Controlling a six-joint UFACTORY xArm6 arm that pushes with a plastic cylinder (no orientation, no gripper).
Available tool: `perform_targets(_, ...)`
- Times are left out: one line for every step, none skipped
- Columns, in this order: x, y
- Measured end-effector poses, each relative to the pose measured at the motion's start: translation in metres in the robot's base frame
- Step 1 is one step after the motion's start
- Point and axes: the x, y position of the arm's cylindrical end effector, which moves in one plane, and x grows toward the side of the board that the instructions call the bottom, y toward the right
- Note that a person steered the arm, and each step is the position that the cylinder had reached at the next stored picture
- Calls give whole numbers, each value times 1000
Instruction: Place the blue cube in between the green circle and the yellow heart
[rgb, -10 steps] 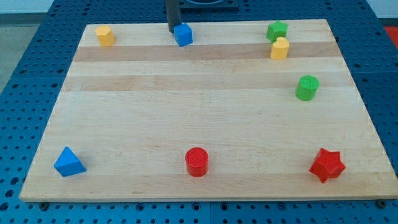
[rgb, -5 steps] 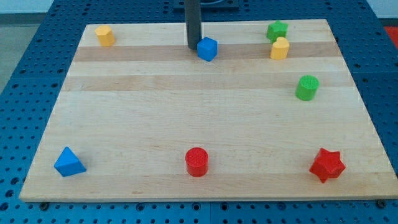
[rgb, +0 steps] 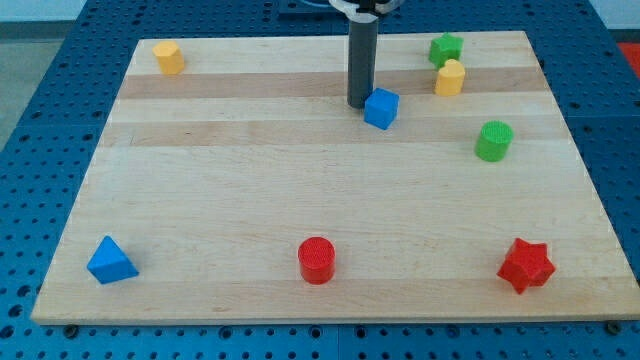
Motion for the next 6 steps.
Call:
perform_targets(18, 6)
perform_targets(40, 15)
perform_targets(55, 29)
perform_targets(61, 39)
perform_targets(61, 39)
perform_targets(59, 44)
